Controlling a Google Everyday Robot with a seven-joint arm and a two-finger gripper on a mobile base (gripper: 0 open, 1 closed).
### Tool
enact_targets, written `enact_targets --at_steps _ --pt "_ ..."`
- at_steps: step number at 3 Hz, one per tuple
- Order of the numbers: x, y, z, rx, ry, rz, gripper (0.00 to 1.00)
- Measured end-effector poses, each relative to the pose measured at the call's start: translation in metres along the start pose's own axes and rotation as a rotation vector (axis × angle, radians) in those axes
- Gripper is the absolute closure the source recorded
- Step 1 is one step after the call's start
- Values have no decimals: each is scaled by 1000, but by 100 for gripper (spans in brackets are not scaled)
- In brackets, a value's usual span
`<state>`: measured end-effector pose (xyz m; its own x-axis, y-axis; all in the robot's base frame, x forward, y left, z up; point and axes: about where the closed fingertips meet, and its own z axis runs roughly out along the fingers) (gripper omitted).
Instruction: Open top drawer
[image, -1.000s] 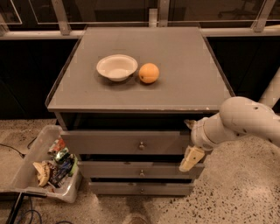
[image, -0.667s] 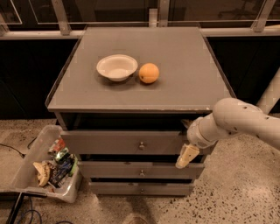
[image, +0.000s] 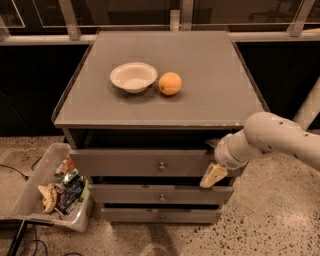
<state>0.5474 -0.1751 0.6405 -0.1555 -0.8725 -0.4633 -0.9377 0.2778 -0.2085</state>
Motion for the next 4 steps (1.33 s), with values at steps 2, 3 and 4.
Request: enact_targets --at_steps 2,3,4 --pt "0 0 0 0 0 0 65" --pt "0 0 0 0 0 0 88" --pt "-2 -1 -3 0 0 0 100"
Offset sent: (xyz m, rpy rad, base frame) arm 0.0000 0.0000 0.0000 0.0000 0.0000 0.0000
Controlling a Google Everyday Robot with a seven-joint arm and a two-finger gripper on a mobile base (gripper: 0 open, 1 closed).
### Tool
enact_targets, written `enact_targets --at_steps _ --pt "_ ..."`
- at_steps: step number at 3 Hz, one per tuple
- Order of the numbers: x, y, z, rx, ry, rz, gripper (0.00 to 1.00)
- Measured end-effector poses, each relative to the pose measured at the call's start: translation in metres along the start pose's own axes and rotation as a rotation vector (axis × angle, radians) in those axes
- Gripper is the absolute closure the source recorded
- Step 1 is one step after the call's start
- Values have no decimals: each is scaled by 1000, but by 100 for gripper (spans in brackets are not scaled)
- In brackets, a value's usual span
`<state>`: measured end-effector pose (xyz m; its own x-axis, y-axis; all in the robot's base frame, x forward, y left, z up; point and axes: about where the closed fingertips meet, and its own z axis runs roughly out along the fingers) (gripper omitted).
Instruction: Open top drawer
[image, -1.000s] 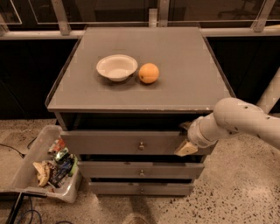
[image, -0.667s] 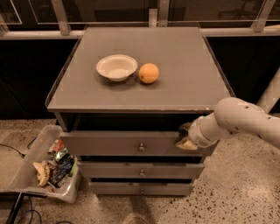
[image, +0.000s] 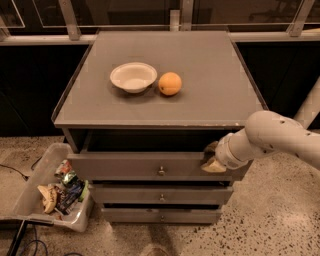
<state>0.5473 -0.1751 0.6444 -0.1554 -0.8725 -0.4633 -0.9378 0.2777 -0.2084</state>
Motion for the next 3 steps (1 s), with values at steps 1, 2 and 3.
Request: enact_targets --at_steps 1,2,3 --pt "10 17 -3 -7 -4 14 100" --pt "8 17 -7 -7 -4 14 100" --pt "8 17 -7 -7 -4 14 81"
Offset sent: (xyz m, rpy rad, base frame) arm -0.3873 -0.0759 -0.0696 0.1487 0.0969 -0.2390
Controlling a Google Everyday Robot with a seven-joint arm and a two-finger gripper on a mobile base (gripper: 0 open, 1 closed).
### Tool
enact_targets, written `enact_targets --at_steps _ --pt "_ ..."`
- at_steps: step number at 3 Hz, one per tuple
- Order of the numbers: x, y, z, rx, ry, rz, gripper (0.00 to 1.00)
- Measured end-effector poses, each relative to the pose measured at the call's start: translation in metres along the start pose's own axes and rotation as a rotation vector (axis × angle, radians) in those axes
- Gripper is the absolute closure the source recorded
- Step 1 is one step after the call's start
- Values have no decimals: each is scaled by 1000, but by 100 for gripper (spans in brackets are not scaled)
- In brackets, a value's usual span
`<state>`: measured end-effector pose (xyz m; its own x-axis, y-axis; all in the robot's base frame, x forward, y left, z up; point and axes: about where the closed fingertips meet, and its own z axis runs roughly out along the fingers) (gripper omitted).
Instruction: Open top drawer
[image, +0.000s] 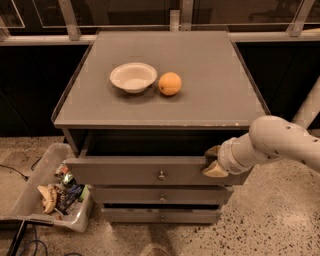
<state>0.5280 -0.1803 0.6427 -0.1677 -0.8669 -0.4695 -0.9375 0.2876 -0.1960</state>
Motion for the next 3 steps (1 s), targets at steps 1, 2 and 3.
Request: enact_targets --at_steps 1,2,3 --pt "0 0 0 0 0 0 58" --pt "0 0 0 0 0 0 35" --pt "0 0 0 0 0 0 37"
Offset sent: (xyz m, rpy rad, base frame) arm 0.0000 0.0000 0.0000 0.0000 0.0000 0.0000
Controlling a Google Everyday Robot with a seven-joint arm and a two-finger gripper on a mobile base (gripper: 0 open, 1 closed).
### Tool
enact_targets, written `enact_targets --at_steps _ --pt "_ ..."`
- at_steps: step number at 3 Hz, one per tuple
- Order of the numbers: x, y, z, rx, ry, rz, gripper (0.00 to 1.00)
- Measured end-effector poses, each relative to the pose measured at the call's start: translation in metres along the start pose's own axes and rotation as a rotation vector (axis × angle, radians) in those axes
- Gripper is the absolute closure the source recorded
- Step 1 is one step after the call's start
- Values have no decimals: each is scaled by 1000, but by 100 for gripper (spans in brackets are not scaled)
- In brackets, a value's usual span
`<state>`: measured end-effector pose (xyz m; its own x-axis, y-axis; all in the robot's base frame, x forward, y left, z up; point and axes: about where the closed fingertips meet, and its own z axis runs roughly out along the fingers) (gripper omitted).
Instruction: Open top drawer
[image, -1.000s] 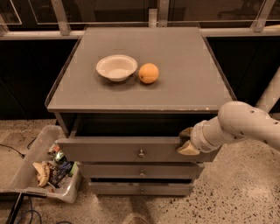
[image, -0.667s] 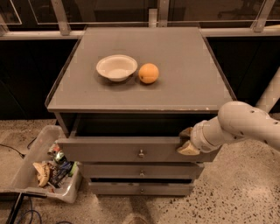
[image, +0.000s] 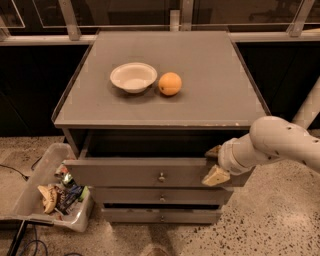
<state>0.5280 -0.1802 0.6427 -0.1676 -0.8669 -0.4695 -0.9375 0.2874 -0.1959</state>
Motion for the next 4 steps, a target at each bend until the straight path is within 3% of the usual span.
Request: enact_targets --at_steps 1,2,3,4 --pt "0 0 0 0 0 0 61" --pt "8 14 -4 5 -14 18 83" --pt "6 13 -7 5 -14 18 100" --pt "0 17 -13 24 -29 17 100"
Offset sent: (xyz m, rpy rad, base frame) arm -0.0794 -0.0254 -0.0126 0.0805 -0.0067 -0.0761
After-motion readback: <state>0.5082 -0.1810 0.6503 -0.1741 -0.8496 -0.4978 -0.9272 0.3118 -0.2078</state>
